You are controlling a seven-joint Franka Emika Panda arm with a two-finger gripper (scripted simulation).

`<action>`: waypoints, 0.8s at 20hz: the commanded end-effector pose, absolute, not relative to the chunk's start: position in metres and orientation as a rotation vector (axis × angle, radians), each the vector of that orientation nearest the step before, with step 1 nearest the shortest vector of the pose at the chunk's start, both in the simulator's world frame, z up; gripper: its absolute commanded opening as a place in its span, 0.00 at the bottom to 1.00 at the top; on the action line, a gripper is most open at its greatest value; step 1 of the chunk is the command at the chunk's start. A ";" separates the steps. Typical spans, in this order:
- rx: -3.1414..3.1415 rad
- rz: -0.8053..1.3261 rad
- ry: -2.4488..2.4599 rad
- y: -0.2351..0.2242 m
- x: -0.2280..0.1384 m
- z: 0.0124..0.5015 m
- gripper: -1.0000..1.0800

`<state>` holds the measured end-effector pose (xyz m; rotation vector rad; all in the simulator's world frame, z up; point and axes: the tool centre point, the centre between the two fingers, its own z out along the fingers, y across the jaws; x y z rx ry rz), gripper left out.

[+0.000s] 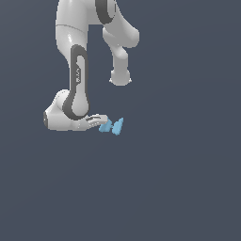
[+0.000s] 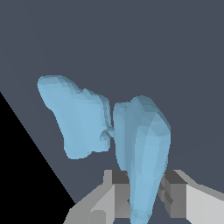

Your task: Pick up the object and move it to a goal position.

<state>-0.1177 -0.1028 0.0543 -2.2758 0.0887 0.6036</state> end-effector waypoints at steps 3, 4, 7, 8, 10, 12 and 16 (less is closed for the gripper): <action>-2.277 0.603 0.087 -0.092 -0.117 0.069 0.00; -2.277 0.603 0.087 -0.089 -0.117 0.074 0.00; -2.277 0.604 0.087 -0.076 -0.117 0.091 0.00; -2.277 0.604 0.087 -0.071 -0.117 0.098 0.00; -2.277 0.605 0.087 -0.059 -0.117 0.114 0.00; -2.278 0.606 0.086 -0.045 -0.117 0.132 0.00; -2.278 0.606 0.086 -0.014 -0.117 0.175 0.00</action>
